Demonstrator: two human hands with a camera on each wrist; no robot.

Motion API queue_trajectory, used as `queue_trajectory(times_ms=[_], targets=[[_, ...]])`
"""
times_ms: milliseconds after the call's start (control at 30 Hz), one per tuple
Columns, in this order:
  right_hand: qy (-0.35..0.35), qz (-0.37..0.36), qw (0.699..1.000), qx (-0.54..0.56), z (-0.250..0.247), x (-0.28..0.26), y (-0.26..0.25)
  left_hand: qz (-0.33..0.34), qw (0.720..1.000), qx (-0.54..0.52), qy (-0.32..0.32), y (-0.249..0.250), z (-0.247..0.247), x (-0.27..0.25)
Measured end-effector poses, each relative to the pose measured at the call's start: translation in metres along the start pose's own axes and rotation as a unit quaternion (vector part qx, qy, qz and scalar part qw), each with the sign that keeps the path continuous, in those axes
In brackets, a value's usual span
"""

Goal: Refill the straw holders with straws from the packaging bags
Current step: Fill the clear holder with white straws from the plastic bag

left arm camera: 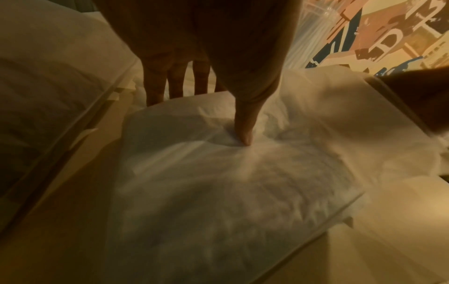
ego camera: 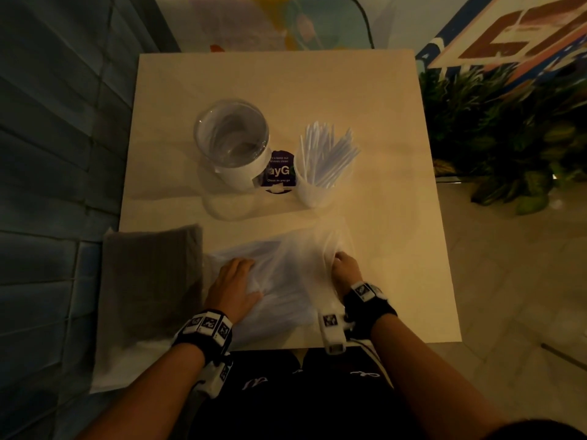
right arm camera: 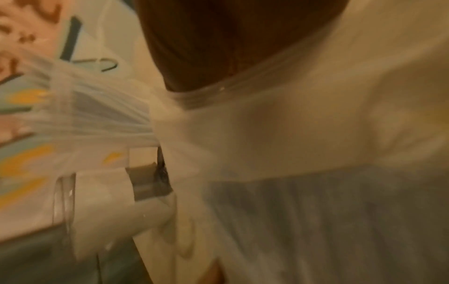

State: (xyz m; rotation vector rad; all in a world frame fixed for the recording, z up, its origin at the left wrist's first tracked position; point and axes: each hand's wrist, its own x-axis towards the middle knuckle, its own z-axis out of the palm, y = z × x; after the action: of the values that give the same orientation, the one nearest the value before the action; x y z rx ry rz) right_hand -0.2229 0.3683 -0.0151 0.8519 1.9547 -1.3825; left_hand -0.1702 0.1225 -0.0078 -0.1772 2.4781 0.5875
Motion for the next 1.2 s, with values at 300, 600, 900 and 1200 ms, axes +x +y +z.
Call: queue_trajectory(times_ms=[300, 600, 900, 1200], targets=[[-0.021, 0.050, 0.994, 0.091, 0.007, 0.014, -0.030, 0.018, 1.000, -0.011, 0.007, -0.001, 0.002, -0.004], [-0.032, 0.016, 0.987, 0.154, 0.011, 0.010, -0.039, 0.017, 1.000, 0.000, 0.004, -0.002, 0.004, -0.002], [0.096, 0.009, 0.941, 0.325, -0.013, 0.011, -0.038, 0.021, 0.999, -0.018, 0.021, -0.005, 0.009, -0.001], [0.088, -0.054, 0.894, 0.436, -0.032, 0.011, -0.039, 0.000, 1.000, -0.013, 0.021, -0.005, 0.011, 0.003]])
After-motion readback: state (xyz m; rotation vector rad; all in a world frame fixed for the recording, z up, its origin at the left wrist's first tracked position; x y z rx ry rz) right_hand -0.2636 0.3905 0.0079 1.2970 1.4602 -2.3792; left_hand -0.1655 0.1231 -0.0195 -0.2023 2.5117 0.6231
